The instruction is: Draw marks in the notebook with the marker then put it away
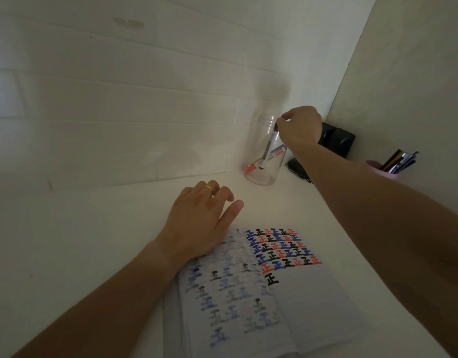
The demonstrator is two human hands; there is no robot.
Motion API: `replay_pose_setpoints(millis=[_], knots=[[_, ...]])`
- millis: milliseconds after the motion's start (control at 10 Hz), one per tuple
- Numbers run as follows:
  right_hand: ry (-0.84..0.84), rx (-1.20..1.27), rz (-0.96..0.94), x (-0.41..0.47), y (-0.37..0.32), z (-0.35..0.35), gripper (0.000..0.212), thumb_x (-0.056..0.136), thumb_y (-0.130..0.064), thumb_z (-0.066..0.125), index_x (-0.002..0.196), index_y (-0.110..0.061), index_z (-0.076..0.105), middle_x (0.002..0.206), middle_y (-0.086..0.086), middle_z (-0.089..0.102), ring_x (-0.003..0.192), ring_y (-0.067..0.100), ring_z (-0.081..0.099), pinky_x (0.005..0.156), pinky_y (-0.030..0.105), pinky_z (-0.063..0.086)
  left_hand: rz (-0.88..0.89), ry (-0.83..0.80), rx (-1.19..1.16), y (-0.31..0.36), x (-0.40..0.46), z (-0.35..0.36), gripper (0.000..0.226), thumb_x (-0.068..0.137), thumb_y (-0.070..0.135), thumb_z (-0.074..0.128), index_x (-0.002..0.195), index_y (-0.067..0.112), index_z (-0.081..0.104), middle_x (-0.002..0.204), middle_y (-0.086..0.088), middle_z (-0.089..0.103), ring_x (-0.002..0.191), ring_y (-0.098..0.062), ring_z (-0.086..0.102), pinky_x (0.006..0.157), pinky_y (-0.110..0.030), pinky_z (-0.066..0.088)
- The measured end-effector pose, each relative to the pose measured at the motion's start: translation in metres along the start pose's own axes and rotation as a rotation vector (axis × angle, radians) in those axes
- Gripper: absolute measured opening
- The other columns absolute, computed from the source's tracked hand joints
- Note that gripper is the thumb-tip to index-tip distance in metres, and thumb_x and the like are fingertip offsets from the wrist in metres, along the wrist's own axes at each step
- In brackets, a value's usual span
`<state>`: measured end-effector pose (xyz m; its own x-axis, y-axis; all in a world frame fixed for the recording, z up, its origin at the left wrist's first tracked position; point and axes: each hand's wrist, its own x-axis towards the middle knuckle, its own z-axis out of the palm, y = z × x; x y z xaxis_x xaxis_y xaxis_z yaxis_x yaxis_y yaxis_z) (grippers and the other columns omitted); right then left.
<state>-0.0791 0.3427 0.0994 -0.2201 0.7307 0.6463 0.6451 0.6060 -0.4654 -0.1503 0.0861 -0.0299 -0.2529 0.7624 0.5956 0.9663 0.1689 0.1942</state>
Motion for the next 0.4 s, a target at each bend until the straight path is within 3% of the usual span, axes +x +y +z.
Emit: replay_pose_setpoints(millis=[100,200,300,400], knots=[[-0.001,0.062,0.005,-0.011,0.002,-0.007,0.03,0.088,-0.03,0.065,0.113,-0.018,0.075,0.124,0.006,0.071,0.105,0.021,0.07,0.079,0.024,0.049,0.004,0.009,-0.005,-0.001,0.0,-0.002,0.045,0.102,0.053,0.034,0.109,0.024,0.068,0.104,0.003,0.072,0.094,-0.019,0.066,0.082,-0.036,0.049],[-0.009,0.065,-0.038,-0.039,0.004,-0.024,0.031,0.088,-0.034,0.067,0.115,-0.02,0.073,0.124,0.007,0.068,0.103,0.021,0.068,0.083,0.029,0.053,-0.006,0.061,-0.004,0.0,0.001,-0.004,0.042,0.101,0.051,0.04,0.11,0.023,0.07,0.104,0.003,0.076,0.092,-0.021,0.07,0.077,-0.035,0.052],[-0.044,0.073,-0.083,-0.084,0.005,-0.054,0.029,0.089,-0.035,0.066,0.112,-0.019,0.074,0.118,0.006,0.068,0.093,0.017,0.067,0.077,0.026,0.047,0.013,0.095,0.026,0.006,-0.003,-0.011,0.035,0.101,0.044,0.045,0.109,0.021,0.071,0.097,-0.001,0.078,0.084,-0.024,0.072,0.07,-0.036,0.057],[-0.08,0.109,-0.101,-0.126,0.014,-0.085,0.032,0.089,-0.041,0.064,0.109,-0.02,0.077,0.11,0.002,0.075,0.092,0.015,0.07,0.079,0.03,0.056,0.096,0.118,0.086,0.019,-0.012,-0.022,0.033,0.103,0.035,0.044,0.095,0.017,0.07,0.075,-0.003,0.073,0.067,-0.027,0.067,0.059,-0.038,0.051]])
